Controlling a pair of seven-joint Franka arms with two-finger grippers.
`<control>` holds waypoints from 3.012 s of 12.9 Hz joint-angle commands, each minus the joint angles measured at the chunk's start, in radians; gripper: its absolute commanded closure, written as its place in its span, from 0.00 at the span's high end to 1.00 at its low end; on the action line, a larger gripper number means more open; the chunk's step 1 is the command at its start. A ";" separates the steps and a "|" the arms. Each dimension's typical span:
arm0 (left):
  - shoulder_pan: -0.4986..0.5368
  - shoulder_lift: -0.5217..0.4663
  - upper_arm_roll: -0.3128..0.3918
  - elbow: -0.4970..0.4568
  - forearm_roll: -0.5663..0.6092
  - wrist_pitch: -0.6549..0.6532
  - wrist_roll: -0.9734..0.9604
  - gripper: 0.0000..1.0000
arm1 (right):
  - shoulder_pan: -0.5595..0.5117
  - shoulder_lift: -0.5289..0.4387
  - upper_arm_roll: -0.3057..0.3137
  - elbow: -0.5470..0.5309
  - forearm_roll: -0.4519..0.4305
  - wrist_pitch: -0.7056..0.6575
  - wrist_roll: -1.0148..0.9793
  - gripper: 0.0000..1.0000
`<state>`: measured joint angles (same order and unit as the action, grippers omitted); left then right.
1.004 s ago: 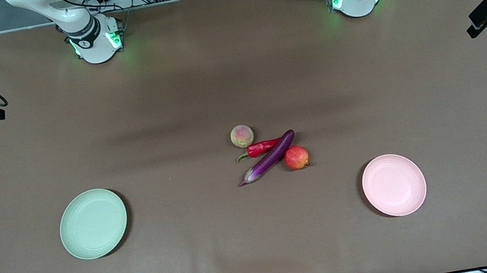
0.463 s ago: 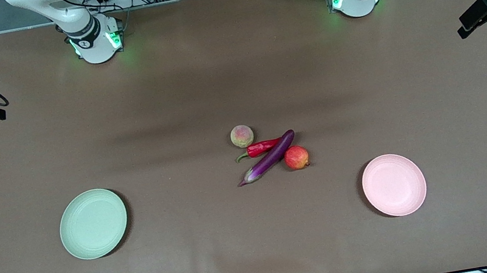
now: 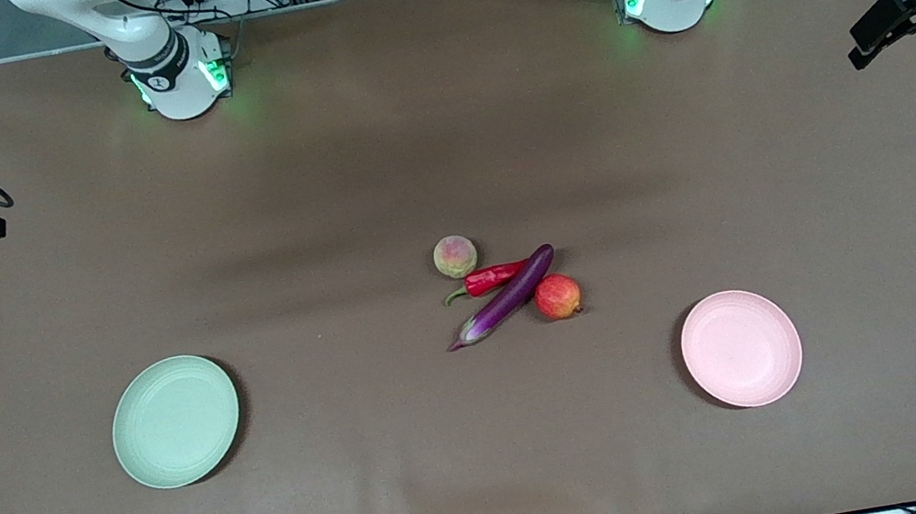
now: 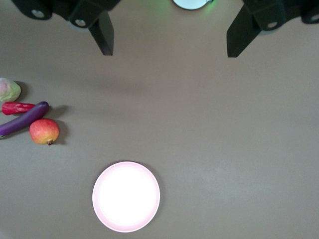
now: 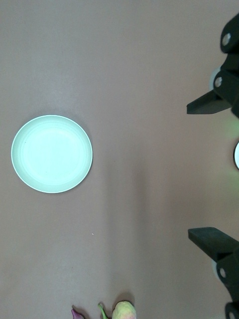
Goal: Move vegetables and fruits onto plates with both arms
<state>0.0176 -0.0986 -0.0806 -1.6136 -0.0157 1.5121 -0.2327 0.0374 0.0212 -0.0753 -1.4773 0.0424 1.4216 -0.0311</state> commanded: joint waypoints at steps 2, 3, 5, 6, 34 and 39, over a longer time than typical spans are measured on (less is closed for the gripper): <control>-0.004 -0.030 -0.021 -0.081 0.023 0.071 -0.010 1.00 | -0.008 0.002 0.000 0.006 0.007 0.002 -0.009 1.00; -0.002 -0.018 -0.036 -0.080 0.022 0.074 -0.008 1.00 | -0.007 0.000 0.002 0.006 0.007 0.000 -0.009 1.00; -0.005 0.008 -0.073 -0.065 0.010 0.077 -0.013 1.00 | -0.004 -0.003 0.003 0.006 0.007 -0.003 -0.009 1.00; -0.005 0.034 -0.096 -0.039 0.008 0.077 -0.011 1.00 | -0.008 -0.004 0.003 0.006 0.007 -0.009 -0.009 1.00; -0.398 0.813 -0.215 0.152 0.155 0.712 0.226 0.94 | 0.078 0.022 -0.003 -0.057 0.023 -0.202 0.013 1.00; -0.403 0.823 -0.215 0.141 0.157 0.717 0.542 0.91 | 0.102 0.063 -0.003 -0.051 0.183 -0.150 0.312 1.00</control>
<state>-0.3792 0.7118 -0.2945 -1.4896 0.1191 2.2294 0.2285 0.1193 0.0654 -0.0737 -1.5329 0.1996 1.2641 0.1868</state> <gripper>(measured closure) 0.097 0.000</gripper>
